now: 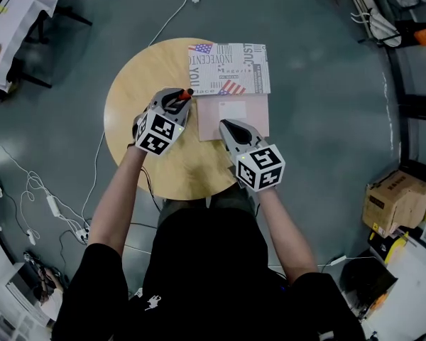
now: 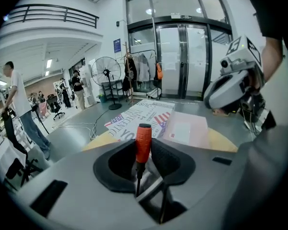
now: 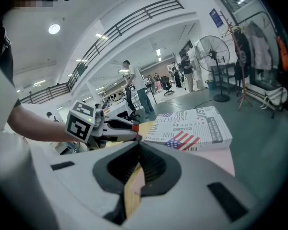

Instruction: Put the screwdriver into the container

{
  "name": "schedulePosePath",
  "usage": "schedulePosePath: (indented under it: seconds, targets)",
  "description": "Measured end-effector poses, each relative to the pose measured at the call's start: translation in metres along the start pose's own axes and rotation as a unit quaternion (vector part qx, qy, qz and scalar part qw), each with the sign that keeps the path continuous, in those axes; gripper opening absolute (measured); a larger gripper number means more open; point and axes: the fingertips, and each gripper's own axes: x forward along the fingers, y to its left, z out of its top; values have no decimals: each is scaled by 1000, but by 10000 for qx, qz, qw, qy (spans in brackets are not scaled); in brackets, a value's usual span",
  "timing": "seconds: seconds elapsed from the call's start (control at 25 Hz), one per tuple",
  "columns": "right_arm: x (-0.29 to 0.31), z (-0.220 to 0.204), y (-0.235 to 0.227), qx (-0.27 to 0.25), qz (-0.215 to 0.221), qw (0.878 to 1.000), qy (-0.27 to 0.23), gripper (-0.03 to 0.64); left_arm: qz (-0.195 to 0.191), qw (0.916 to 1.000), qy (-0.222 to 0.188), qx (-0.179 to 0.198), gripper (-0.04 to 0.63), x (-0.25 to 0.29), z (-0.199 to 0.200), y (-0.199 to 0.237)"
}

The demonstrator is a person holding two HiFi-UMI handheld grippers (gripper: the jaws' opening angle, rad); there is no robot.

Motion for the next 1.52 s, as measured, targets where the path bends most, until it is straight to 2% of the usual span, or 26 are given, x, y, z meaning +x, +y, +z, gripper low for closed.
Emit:
schedulePosePath:
  seconds: [0.44, 0.68, 1.2, 1.52]
  targets:
    - [-16, -4, -8, 77, -176, 9998, -69, 3, 3, 9999, 113, -88, 111, 15, 2, -3]
    - [-21, 2, -6, 132, -170, 9996, -178, 3, 57, 9999, 110, -117, 148, 15, 3, -4]
    - [-31, 17, 15, -115, -137, 9990, -411, 3, 259, 9996, -7, -134, 163, -23, 3, -13]
    - [-48, 30, 32, -322, -193, 9970, -674, 3, 643, 9952, -371, -631, 69, -71, 8, -12]
